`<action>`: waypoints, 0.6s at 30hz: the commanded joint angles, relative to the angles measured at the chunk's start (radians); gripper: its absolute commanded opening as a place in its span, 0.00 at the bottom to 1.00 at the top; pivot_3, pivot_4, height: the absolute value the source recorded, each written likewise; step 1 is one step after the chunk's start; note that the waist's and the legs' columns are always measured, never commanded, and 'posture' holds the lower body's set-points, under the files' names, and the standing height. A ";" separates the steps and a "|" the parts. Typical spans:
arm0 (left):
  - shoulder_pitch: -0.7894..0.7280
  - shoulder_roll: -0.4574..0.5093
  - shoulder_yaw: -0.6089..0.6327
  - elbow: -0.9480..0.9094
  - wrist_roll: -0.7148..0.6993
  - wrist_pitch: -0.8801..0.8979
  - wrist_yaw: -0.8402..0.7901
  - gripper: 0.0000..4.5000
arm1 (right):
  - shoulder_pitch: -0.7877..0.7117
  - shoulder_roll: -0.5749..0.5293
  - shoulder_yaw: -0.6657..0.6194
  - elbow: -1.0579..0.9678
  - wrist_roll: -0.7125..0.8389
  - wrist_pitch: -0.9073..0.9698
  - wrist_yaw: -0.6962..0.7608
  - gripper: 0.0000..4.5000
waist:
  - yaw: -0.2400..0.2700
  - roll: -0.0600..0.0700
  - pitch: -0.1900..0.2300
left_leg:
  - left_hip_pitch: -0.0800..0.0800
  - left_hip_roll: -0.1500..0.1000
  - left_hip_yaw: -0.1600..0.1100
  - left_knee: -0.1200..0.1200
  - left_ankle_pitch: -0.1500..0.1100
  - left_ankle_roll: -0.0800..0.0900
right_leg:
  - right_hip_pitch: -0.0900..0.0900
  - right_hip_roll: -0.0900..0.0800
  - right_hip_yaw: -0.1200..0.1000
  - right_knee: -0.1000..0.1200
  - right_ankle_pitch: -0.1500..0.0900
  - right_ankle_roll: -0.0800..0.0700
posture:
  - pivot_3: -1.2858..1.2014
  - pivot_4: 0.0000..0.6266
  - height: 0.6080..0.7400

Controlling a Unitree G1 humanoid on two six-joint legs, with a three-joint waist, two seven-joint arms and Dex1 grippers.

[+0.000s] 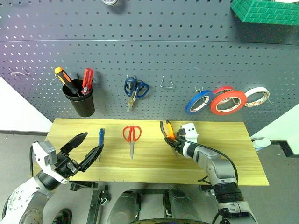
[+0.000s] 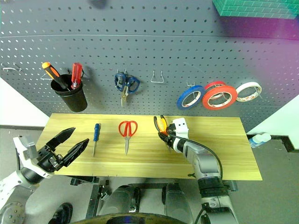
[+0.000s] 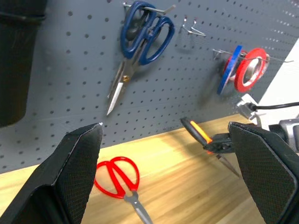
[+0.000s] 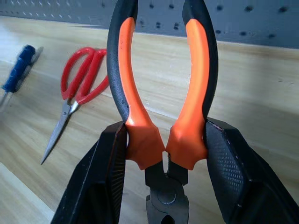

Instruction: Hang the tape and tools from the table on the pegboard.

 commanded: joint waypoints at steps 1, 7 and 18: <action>-0.008 0.031 0.005 -0.003 -0.014 0.018 -0.019 1.00 | 0.007 0.000 -0.025 -0.088 0.059 -0.070 0.043 0.47 | -0.003 0.000 -0.006 | 0.000 0.000 0.000 0.000 0.000 0.000 | 0.000 0.000 0.000 0.000 0.000 0.000 | 0.53 0.06 0.95; -0.009 0.057 0.006 0.011 -0.039 0.069 -0.034 1.00 | 0.020 0.012 -0.041 -0.163 0.143 -0.155 0.111 0.47 | -0.022 0.000 -0.028 | 0.002 0.000 0.000 0.000 0.001 -0.001 | 0.001 0.000 0.000 0.002 0.000 0.000 | 0.52 0.02 0.95; -0.060 0.043 -0.014 0.046 -0.004 0.055 -0.030 1.00 | -0.050 0.015 -0.065 -0.179 0.232 -0.282 0.177 0.47 | -0.029 0.002 -0.047 | 0.024 0.000 0.001 0.001 0.001 -0.001 | 0.022 0.001 0.001 0.002 0.000 -0.001 | 0.52 0.00 0.95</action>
